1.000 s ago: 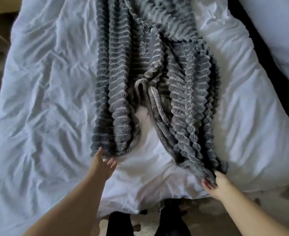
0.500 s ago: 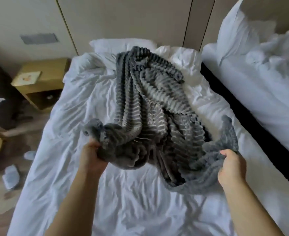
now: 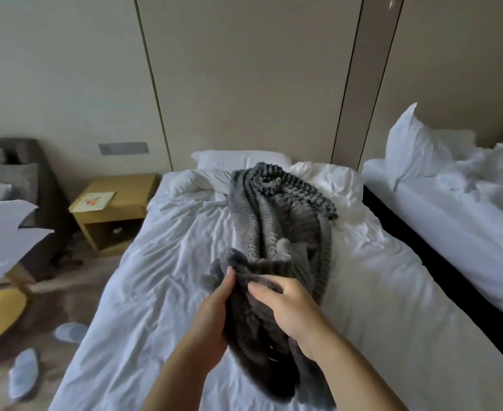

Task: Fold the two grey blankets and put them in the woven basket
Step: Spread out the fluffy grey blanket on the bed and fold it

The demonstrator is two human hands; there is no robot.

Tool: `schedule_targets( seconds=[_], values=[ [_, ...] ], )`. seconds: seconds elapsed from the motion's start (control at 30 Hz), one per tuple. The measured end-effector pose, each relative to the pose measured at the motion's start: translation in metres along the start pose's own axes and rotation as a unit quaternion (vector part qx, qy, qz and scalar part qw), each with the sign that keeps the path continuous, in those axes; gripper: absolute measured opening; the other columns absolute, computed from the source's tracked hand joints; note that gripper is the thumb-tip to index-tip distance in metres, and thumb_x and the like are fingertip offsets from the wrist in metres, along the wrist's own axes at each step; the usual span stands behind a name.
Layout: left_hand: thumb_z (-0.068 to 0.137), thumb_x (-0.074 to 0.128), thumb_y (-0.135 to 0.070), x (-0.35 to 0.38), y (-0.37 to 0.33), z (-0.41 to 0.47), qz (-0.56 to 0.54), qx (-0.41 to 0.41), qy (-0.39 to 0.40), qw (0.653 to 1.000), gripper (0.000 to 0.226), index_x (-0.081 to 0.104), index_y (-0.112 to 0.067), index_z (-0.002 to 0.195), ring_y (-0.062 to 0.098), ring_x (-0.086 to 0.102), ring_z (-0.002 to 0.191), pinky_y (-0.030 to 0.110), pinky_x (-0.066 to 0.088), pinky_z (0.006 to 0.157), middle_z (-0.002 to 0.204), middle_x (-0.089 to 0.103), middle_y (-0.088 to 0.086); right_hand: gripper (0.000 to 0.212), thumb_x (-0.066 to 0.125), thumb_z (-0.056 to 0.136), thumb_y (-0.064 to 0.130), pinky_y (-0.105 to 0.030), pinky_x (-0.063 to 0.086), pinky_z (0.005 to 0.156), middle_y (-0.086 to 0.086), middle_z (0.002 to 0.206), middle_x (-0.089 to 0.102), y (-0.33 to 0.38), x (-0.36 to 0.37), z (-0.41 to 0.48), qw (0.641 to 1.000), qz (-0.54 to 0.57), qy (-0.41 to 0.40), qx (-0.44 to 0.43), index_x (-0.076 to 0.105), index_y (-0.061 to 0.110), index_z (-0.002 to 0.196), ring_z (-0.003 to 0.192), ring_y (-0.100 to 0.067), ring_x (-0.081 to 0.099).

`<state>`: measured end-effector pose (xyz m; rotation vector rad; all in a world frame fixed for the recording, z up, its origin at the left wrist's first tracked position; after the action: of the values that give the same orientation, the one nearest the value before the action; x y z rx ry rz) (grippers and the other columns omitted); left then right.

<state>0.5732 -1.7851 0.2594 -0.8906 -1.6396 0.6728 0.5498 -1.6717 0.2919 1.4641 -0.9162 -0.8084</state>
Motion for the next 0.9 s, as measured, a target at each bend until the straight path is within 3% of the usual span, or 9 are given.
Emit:
schedule_targets(
  seconds=[0.07, 0.17, 0.27, 0.33, 0.43, 0.5, 0.6, 0.77, 0.9],
  values=[
    [0.089, 0.056, -0.042, -0.010, -0.003, 0.001, 0.079, 0.035, -0.096, 0.992, 0.041, 0.069, -0.010, 0.112, 0.022, 0.069, 0.102, 0.037, 0.052, 0.091, 0.106, 0.073, 0.008, 0.016, 0.061, 0.091, 0.017, -0.020, 0.052, 0.078, 0.006, 0.086, 0.075, -0.002, 0.001, 0.005, 0.998, -0.022, -0.046, -0.024, 0.076, 0.021, 0.094, 0.084, -0.009, 0.069],
    [0.097, 0.052, -0.026, -0.007, -0.024, -0.004, 0.229, 0.142, -0.173, 0.947, 0.017, 0.069, -0.023, 0.096, 0.010, 0.070, 0.090, 0.028, 0.055, 0.079, 0.091, 0.075, -0.005, 0.030, 0.052, 0.091, 0.005, -0.030, 0.049, 0.093, 0.007, 0.102, 0.074, -0.002, 0.001, 0.010, 0.994, -0.011, -0.103, -0.035, 0.071, 0.022, 0.106, 0.102, -0.009, 0.067],
    [0.096, 0.052, -0.022, -0.004, -0.044, -0.012, 0.323, 0.217, -0.223, 0.894, 0.024, 0.068, -0.026, 0.078, 0.015, 0.067, 0.084, 0.035, 0.054, 0.075, 0.081, 0.072, -0.005, 0.039, 0.049, 0.089, 0.000, -0.035, 0.052, 0.091, 0.005, 0.102, 0.074, -0.006, 0.000, 0.011, 0.984, 0.077, -0.160, -0.012, 0.063, 0.019, 0.120, 0.100, -0.012, 0.068],
    [0.096, 0.054, -0.021, -0.003, -0.048, -0.016, 0.292, 0.231, -0.223, 0.901, 0.023, 0.068, -0.031, 0.081, 0.018, 0.067, 0.080, 0.036, 0.053, 0.072, 0.080, 0.072, -0.003, 0.037, 0.048, 0.083, 0.000, -0.043, 0.054, 0.089, -0.011, 0.100, 0.073, -0.012, -0.002, 0.013, 0.956, 0.234, -0.172, 0.044, 0.067, 0.013, 0.111, 0.094, -0.027, 0.070],
    [0.094, 0.054, -0.009, 0.007, -0.038, -0.018, 0.196, 0.193, -0.159, 0.948, 0.027, 0.073, -0.027, 0.086, 0.015, 0.071, 0.082, 0.024, 0.055, 0.067, 0.087, 0.075, -0.001, 0.037, 0.053, 0.067, 0.016, -0.043, 0.057, 0.076, -0.023, 0.096, 0.071, -0.007, 0.005, 0.007, 0.907, 0.390, -0.088, 0.132, 0.074, 0.001, 0.093, 0.082, -0.035, 0.070],
    [0.091, 0.054, -0.003, 0.017, -0.029, -0.018, 0.167, 0.142, -0.093, 0.971, 0.026, 0.072, -0.021, 0.094, 0.018, 0.072, 0.085, 0.022, 0.055, 0.065, 0.091, 0.076, 0.005, 0.039, 0.057, 0.072, 0.025, -0.042, 0.058, 0.076, -0.023, 0.101, 0.071, -0.002, 0.009, 0.004, 0.921, 0.368, -0.022, 0.126, 0.075, 0.001, 0.097, 0.087, -0.035, 0.071],
    [0.092, 0.059, -0.029, 0.022, -0.026, -0.018, 0.173, 0.108, -0.063, 0.977, 0.021, 0.068, -0.018, 0.107, 0.018, 0.071, 0.093, 0.028, 0.057, 0.076, 0.100, 0.075, 0.005, 0.031, 0.065, 0.084, 0.032, -0.041, 0.053, 0.091, -0.017, 0.107, 0.072, -0.001, 0.012, -0.002, 0.962, 0.251, 0.003, 0.105, 0.075, 0.011, 0.104, 0.100, -0.029, 0.070],
    [0.089, 0.058, -0.046, 0.011, -0.032, -0.022, 0.227, 0.104, -0.179, 0.952, 0.041, 0.071, -0.009, 0.078, 0.021, 0.070, 0.068, 0.031, 0.055, 0.062, 0.075, 0.073, 0.006, 0.016, 0.062, 0.089, 0.020, -0.038, 0.056, 0.087, -0.009, 0.094, 0.076, 0.003, 0.006, -0.005, 0.992, 0.082, -0.089, 0.025, 0.078, 0.021, 0.092, 0.093, -0.024, 0.072],
    [0.090, 0.059, -0.041, 0.009, -0.046, -0.031, 0.286, 0.185, -0.254, 0.905, 0.044, 0.058, -0.001, 0.071, 0.016, 0.042, 0.047, 0.024, 0.034, 0.046, 0.055, 0.048, 0.004, 0.016, 0.058, 0.089, 0.015, -0.039, 0.052, 0.091, 0.001, 0.091, 0.076, 0.015, -0.011, -0.008, 0.972, 0.019, -0.231, -0.043, 0.073, 0.019, 0.091, 0.094, -0.019, 0.069]
  ],
)
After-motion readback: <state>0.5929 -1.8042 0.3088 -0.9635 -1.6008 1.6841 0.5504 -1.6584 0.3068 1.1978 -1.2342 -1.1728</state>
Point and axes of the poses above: each hand's wrist, its own z-axis towards the middle knuckle, its own x-axis out of the palm, y = z × x, the point moved 5 cm from there along z, towards the middle knuckle
